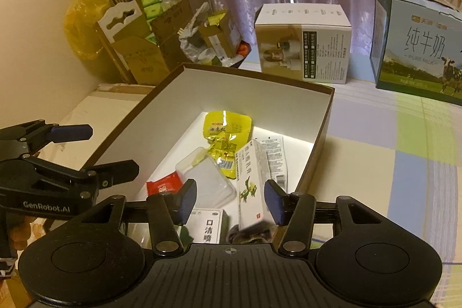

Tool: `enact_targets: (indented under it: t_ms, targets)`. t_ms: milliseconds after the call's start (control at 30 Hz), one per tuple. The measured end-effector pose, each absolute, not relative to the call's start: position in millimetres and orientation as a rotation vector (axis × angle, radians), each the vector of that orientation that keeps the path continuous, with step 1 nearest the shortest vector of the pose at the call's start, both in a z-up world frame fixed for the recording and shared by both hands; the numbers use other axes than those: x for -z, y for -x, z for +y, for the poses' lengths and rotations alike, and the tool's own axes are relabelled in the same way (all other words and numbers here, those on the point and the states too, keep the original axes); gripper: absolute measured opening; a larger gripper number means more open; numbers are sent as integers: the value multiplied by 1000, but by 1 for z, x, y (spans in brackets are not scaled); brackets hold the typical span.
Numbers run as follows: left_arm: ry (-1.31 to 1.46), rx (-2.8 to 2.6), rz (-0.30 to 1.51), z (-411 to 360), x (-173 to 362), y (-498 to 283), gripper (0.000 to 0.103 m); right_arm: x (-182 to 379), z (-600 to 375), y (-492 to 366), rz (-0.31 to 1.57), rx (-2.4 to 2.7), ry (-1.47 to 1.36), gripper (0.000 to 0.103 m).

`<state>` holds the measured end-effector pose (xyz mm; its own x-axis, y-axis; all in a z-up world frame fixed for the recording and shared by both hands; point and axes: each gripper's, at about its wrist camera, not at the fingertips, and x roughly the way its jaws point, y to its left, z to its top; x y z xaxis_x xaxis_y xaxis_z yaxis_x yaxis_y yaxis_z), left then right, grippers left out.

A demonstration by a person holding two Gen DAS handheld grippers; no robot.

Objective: Organize objects
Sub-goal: 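Lower both held boxes into the shoebox and open both tools, then withdraw both tools from the shoebox toward the white towel and pill bottle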

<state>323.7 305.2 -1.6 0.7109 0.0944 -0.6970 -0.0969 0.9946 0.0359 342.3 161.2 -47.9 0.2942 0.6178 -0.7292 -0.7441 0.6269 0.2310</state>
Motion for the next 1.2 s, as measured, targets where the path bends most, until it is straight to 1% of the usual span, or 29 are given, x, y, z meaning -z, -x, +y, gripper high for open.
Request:
enact_targets:
  t_ms: [233, 767, 1200]
  targets:
    - [27, -122, 756, 299, -8, -304, 102, 36, 147, -323, 869, -924, 149, 54]
    - [43, -172, 706, 277, -30, -253, 102, 17, 111, -284, 830, -939, 132, 57]
    - [90, -173, 682, 235, -39, -213, 102, 8, 61, -260, 814, -962, 124, 58]
